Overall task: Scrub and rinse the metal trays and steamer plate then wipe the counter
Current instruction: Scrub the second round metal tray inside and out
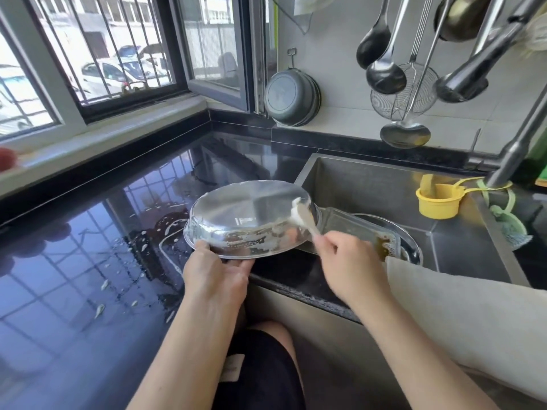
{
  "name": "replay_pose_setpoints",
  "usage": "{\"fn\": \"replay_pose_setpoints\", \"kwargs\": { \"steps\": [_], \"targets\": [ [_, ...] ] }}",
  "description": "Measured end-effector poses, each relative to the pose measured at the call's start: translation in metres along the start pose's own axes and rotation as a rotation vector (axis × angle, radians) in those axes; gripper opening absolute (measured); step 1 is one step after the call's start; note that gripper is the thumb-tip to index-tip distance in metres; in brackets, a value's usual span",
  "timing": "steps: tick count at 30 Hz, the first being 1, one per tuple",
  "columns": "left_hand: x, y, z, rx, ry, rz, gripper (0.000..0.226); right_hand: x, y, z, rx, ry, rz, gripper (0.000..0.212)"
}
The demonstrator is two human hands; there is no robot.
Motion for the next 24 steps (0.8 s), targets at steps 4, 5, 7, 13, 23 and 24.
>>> {"fn": "replay_pose_setpoints", "kwargs": {
  "steps": [4, 5, 7, 13, 23, 24],
  "targets": [
    [0.004, 0.001, -0.003, -0.017, 0.022, -0.036, 0.035, 0.014, -0.008, -0.006, -0.021, -0.009, 0.15, 0.045],
    [0.004, 0.0, -0.004, -0.014, 0.018, -0.024, 0.035, 0.019, -0.012, -0.008, -0.02, -0.038, 0.182, 0.043],
    [0.003, -0.001, -0.005, -0.006, 0.01, 0.002, 0.037, 0.011, 0.0, -0.006, -0.012, -0.01, 0.128, 0.039],
    [0.004, 0.014, -0.004, -0.035, 0.028, -0.024, 0.032, 0.006, 0.022, 0.009, 0.093, -0.117, 0.276, 0.032],
    [-0.002, 0.006, -0.002, -0.095, 0.019, -0.002, 0.036, 0.003, -0.018, 0.011, 0.296, -0.242, 0.458, 0.038],
    [-0.004, 0.006, 0.0, -0.104, 0.021, 0.0, 0.036, 0.004, -0.018, 0.009, 0.291, -0.23, 0.457, 0.039]
  ]
}}
Point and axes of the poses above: each hand's wrist, its own x-axis away from the middle knuckle, its own z-axis out of the back of the hand, y = z × x, the point moved 3 cm from there along -x, towards the middle knuckle, and after that the axes turned 3 degrees about z, right-handed, at the moved point
